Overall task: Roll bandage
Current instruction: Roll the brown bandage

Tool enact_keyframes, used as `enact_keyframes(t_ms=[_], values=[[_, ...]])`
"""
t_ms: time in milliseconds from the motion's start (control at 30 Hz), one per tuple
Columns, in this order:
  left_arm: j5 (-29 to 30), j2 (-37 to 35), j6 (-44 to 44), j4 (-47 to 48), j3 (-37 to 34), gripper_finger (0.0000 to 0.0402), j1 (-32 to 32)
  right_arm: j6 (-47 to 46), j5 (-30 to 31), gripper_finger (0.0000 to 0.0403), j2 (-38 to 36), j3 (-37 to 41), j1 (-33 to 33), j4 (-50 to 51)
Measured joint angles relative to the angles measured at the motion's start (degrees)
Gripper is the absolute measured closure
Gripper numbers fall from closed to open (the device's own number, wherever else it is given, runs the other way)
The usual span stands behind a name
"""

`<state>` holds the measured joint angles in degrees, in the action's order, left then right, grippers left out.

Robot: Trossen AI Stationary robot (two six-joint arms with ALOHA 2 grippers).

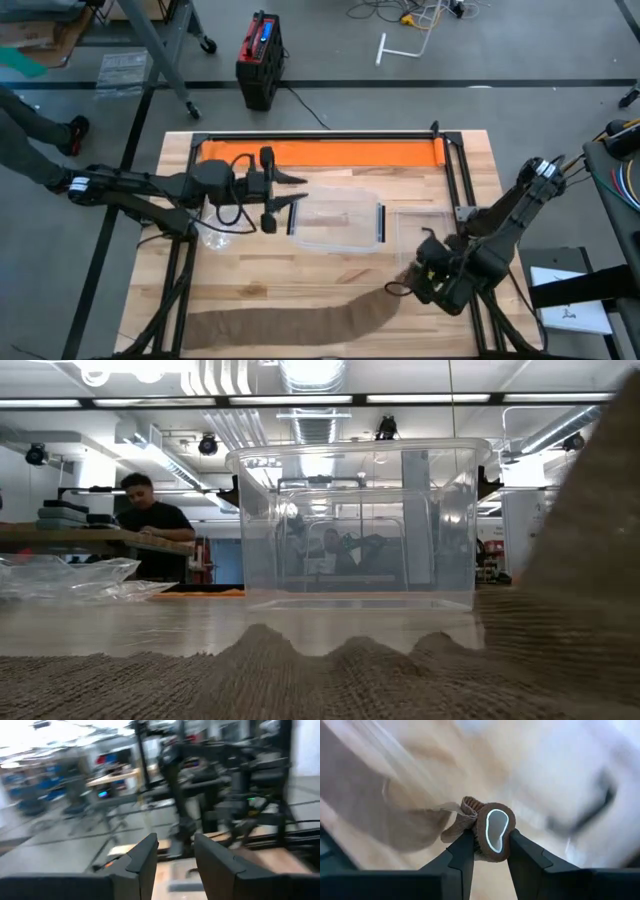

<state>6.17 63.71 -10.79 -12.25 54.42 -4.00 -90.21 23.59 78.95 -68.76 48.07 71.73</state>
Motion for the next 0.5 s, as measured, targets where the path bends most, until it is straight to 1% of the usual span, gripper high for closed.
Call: enact_keyframes(t_ms=[100, 167, 267, 300, 367, 433, 500], values=[[-3.15, -0.08, 2.23, -1.35, -0.06, 0.0262, -0.08, 7.07, 10.44, 0.0307, 2.92, -5.06, 0.00, 4.85], [-4.20, 0.06, 3.76, -1.32, 0.29, 0.0252, -0.23, 10.91, 14.99, 0.0307, 4.85, -8.06, 0.00, 9.08], [-4.79, 1.77, 4.49, -1.60, 1.15, 0.0236, -0.57, 14.78, 18.66, 0.0307, 7.30, -12.03, -0.02, 17.51], [-4.86, 2.37, 4.57, -1.25, 1.34, 0.0231, -0.72, 15.60, 20.07, 0.0307, 7.98, -12.83, -0.02, 18.68], [-5.11, 4.08, 4.78, -1.62, 2.20, 0.0221, -0.89, 21.41, 23.36, 0.0307, 8.08, -13.16, -0.33, 17.78], [-5.11, 5.78, 5.53, -1.33, 3.00, 0.0212, -0.90, 23.15, 25.65, 0.0307, 7.72, -13.44, -0.91, 18.22], [-5.26, 7.89, 6.58, -1.68, 4.15, 0.0205, -1.08, 24.78, 26.08, 0.0307, 6.87, -13.29, -2.07, 18.43]])
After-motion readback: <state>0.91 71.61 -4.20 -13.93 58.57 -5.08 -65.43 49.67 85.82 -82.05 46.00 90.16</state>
